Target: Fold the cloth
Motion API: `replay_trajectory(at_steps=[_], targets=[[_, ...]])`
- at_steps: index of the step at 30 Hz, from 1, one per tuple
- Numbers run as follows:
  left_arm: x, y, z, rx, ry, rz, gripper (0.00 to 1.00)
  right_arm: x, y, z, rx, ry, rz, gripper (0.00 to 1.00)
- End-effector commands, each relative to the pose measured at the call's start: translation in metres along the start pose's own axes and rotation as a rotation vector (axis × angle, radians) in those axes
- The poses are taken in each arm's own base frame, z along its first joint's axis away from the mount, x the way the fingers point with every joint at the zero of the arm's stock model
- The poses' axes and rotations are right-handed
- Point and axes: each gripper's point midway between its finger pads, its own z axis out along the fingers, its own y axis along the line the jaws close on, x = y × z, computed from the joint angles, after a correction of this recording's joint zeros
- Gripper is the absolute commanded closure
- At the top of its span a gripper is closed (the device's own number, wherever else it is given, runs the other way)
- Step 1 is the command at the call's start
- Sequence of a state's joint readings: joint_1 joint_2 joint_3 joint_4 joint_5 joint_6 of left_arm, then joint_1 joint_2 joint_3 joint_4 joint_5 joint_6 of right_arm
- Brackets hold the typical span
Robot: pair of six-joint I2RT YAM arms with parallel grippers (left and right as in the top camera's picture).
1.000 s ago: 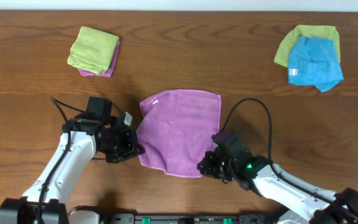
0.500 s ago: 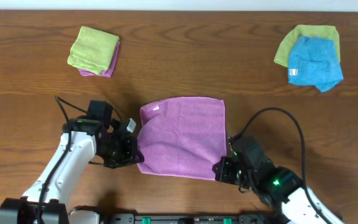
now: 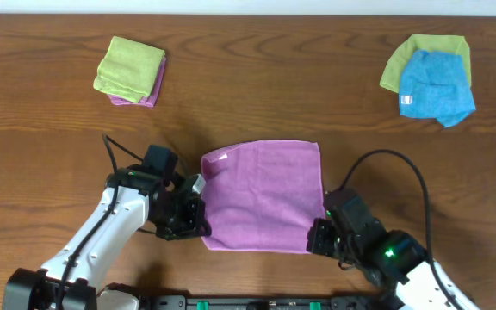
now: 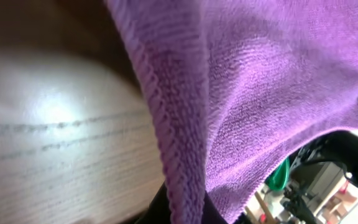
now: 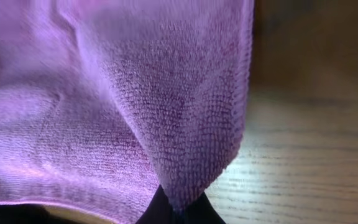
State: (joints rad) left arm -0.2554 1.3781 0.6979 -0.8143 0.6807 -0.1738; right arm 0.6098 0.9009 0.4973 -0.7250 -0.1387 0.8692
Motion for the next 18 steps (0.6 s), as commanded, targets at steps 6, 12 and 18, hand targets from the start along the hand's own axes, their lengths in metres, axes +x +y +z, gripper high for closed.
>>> replay_trajectory(at_steps=[6,12,18], targets=[[-0.028,-0.002,-0.003,0.0,-0.119,-0.093,0.94,-0.046,-0.003,-0.01,0.077,-0.214,-0.025,0.99],[-0.057,-0.001,-0.009,-0.014,-0.241,-0.142,0.94,-0.077,0.0,0.0,0.101,-0.308,-0.062,0.99],[-0.086,0.002,-0.019,-0.046,-0.376,-0.134,0.94,-0.111,-0.009,0.014,0.125,-0.363,-0.054,0.99]])
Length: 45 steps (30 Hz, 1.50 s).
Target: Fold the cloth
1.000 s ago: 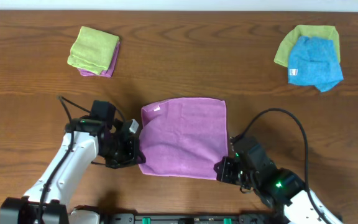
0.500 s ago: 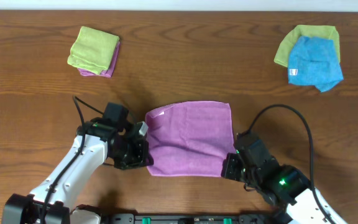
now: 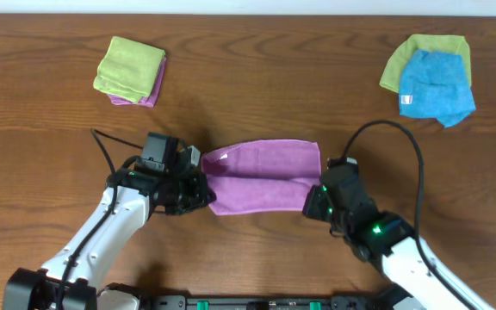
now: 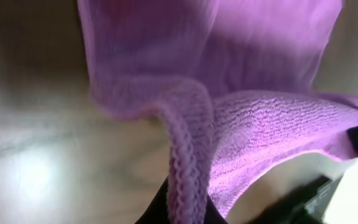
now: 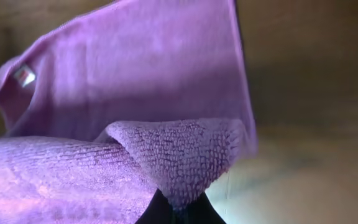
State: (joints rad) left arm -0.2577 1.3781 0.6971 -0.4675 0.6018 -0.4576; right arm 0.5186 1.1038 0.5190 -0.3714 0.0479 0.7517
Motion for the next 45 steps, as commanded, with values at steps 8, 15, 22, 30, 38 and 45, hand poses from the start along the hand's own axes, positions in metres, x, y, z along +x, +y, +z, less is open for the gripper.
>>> replay_trajectory(at_steps=[8,15,22,30,38,45], targets=[[-0.058,0.011,-0.008,-0.098,-0.266,-0.028,0.94,-0.058,-0.022,0.019,0.078,-0.162,-0.029,0.99],[-0.072,0.015,0.009,-0.089,-0.278,-0.041,0.94,-0.071,-0.023,0.033,0.071,-0.198,-0.023,0.99],[-0.082,0.03,0.015,-0.149,-0.315,-0.054,0.94,-0.082,-0.023,0.056,0.075,-0.22,-0.048,0.99],[-0.098,0.032,0.024,-0.144,-0.358,-0.044,0.94,-0.102,-0.021,0.074,0.115,-0.225,-0.104,0.99],[-0.105,0.038,0.037,-0.15,-0.352,-0.048,0.94,-0.109,-0.027,0.083,0.169,-0.231,-0.136,0.99],[-0.11,0.037,0.04,-0.142,-0.365,-0.041,0.94,-0.104,-0.033,0.089,0.192,-0.214,-0.137,0.98]])
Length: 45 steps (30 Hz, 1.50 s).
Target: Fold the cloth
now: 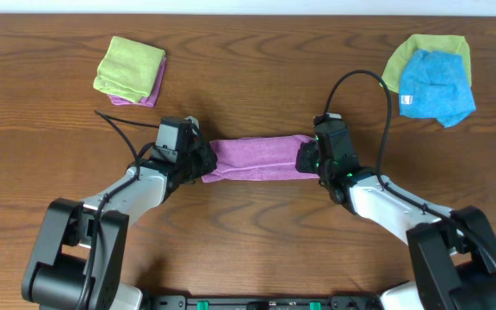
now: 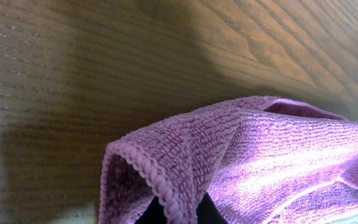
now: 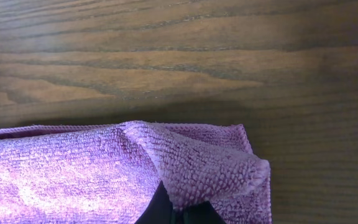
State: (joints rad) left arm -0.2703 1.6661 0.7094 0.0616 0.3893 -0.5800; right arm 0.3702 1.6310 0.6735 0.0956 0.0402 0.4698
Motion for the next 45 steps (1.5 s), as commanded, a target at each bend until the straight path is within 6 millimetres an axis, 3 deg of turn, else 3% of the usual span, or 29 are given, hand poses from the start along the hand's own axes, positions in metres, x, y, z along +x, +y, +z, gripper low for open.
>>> replay_trajectory(at_steps=[1,3,5,6,8,9,12,14,20,21,28,29,33,34,36,40,45], targets=[[-0.015,0.022,-0.001,-0.099,-0.064,-0.024,0.94,-0.019,-0.04,0.001,0.185,-0.079,0.013,0.98],[-0.015,0.022,-0.001,-0.101,-0.066,-0.024,0.94,-0.019,-0.043,0.001,0.199,-0.082,0.012,0.94],[-0.015,0.022,-0.001,-0.102,-0.065,-0.014,0.91,-0.021,-0.046,0.0,0.217,-0.091,0.012,0.76],[-0.015,0.023,-0.001,-0.102,-0.065,-0.005,0.84,-0.022,-0.047,0.0,0.224,-0.096,0.012,0.66],[-0.016,0.023,-0.001,-0.102,-0.065,0.013,0.71,-0.022,-0.048,0.0,0.231,-0.1,0.012,0.58],[-0.016,0.022,-0.002,-0.101,-0.067,0.017,0.67,-0.023,-0.048,0.0,0.23,-0.101,0.012,0.56],[-0.02,0.018,-0.006,-0.082,-0.075,0.028,0.39,-0.023,-0.047,-0.001,0.229,-0.102,0.012,0.55],[-0.023,0.012,-0.01,-0.065,-0.083,0.051,0.27,-0.024,-0.047,-0.002,0.227,-0.103,0.013,0.54],[-0.037,-0.002,-0.034,-0.057,-0.114,0.091,0.03,-0.035,-0.041,-0.015,0.203,-0.137,0.023,0.52],[-0.038,-0.003,-0.038,-0.058,-0.115,0.089,0.02,-0.037,-0.04,-0.018,0.2,-0.142,0.031,0.52],[-0.045,-0.017,-0.058,-0.026,-0.149,0.08,0.02,-0.046,-0.035,-0.044,0.184,-0.164,0.054,0.5],[-0.047,-0.02,-0.061,-0.016,-0.158,0.07,0.07,-0.044,-0.036,-0.047,0.187,-0.158,0.076,0.49],[-0.047,-0.034,-0.062,0.06,-0.148,0.056,0.69,-0.028,-0.033,-0.052,0.137,-0.081,0.197,0.38],[-0.046,-0.035,-0.06,0.068,-0.141,0.05,0.81,-0.024,-0.03,-0.052,0.109,-0.053,0.226,0.37],[-0.045,-0.036,-0.055,0.078,-0.128,0.043,0.93,-0.016,-0.026,-0.05,0.063,-0.002,0.29,0.35],[-0.039,-0.035,-0.04,0.095,-0.091,0.044,0.94,-0.012,-0.022,-0.049,0.001,0.044,0.342,0.26],[-0.028,-0.034,-0.019,0.091,-0.048,0.056,0.94,-0.008,-0.024,-0.047,-0.031,0.082,0.385,0.24]])
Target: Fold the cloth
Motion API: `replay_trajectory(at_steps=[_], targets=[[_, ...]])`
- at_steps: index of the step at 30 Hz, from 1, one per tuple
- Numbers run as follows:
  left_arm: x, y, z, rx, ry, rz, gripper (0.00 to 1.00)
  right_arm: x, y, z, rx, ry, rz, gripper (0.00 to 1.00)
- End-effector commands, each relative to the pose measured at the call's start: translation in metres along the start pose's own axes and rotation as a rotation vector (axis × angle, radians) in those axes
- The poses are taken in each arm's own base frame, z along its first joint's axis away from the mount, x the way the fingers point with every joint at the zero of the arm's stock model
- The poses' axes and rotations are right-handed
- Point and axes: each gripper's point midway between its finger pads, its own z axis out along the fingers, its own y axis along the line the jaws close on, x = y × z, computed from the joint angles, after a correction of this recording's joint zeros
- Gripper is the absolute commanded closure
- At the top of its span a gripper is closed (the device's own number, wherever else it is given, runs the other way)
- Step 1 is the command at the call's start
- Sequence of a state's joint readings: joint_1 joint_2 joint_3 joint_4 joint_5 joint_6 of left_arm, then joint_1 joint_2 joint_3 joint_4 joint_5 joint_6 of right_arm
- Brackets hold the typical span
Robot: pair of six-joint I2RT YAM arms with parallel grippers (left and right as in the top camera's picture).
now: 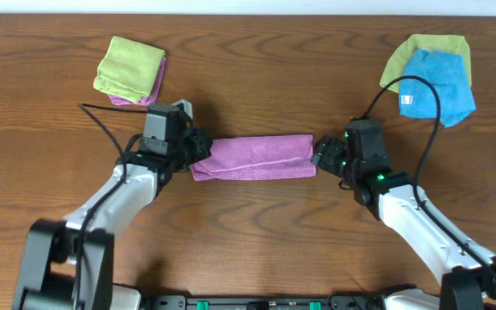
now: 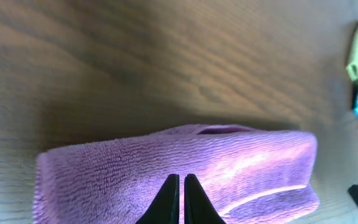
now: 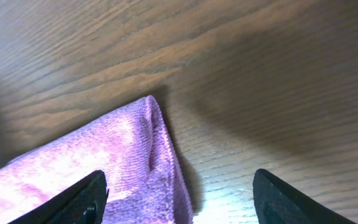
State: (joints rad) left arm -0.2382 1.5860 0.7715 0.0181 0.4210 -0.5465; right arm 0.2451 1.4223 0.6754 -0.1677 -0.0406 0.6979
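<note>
The purple cloth [image 1: 252, 158] lies on the wooden table [image 1: 248, 250] as a long folded strip, doubled front to back. My left gripper [image 1: 195, 148] is at its left end, fingers shut [image 2: 180, 178] and pointing over the cloth [image 2: 229, 162] with nothing visibly pinched. My right gripper [image 1: 321, 155] sits just off the right end, wide open [image 3: 179, 183]. The cloth's right end [image 3: 123, 162] lies between its left finger [image 3: 82, 199] and the middle of the gap, untouched.
A folded green cloth on a pink one [image 1: 130, 71] lies at the far left. A green cloth under a blue one [image 1: 429, 77] lies at the far right, also visible at the edge of the left wrist view. Cables arc over both arms.
Both grippers have let go of the cloth's ends. The right one is now open and further right, off the end. The left one is shut again with bare fingertips. The strip lies flatter.
The cloth lay spread flat with both grippers shut on its near corners. Then the near edge was raised and over the middle. Then it lay doubled onto the far edge, still held. Now the folded strip rests free on the table.
</note>
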Motion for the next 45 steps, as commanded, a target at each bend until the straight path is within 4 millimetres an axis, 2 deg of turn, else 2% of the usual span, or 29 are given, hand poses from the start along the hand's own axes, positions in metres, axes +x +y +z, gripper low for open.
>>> replay_trajectory(at_steps=[1,3,6,12,26,34,37,41,44,45], targets=[[0.008,-0.007,0.013,0.019,0.039,0.013,0.94,0.004,0.005,0.002,-0.052,0.057,0.07,0.24],[0.014,-0.005,0.02,0.014,0.059,0.018,0.94,0.009,0.003,0.008,-0.05,0.081,0.094,0.24],[0.023,0.0,0.03,-0.005,0.086,0.017,0.94,0.017,0.01,0.019,-0.095,0.131,0.1,0.23],[0.03,0.016,0.04,-0.058,0.102,0.006,0.94,0.026,0.008,0.034,-0.097,0.17,0.151,0.23],[0.033,0.023,0.043,-0.084,0.111,0.0,0.94,0.028,0.011,0.049,-0.109,0.175,0.216,0.25],[0.034,0.023,0.043,-0.083,0.114,-0.002,0.94,0.047,0.019,0.068,-0.14,0.228,0.209,0.28],[0.035,0.024,0.043,-0.088,0.121,-0.005,0.94,0.054,0.022,0.073,-0.152,0.245,0.203,0.33],[0.036,0.024,0.042,-0.09,0.124,-0.006,0.94,0.06,0.023,0.077,-0.149,0.258,0.193,0.44],[0.036,0.024,0.042,-0.09,0.124,-0.006,0.94,0.059,0.026,0.077,-0.167,0.245,0.142,0.59],[0.036,0.025,0.042,-0.09,0.124,-0.006,0.94,0.056,0.029,0.077,-0.18,0.234,0.119,0.69]])
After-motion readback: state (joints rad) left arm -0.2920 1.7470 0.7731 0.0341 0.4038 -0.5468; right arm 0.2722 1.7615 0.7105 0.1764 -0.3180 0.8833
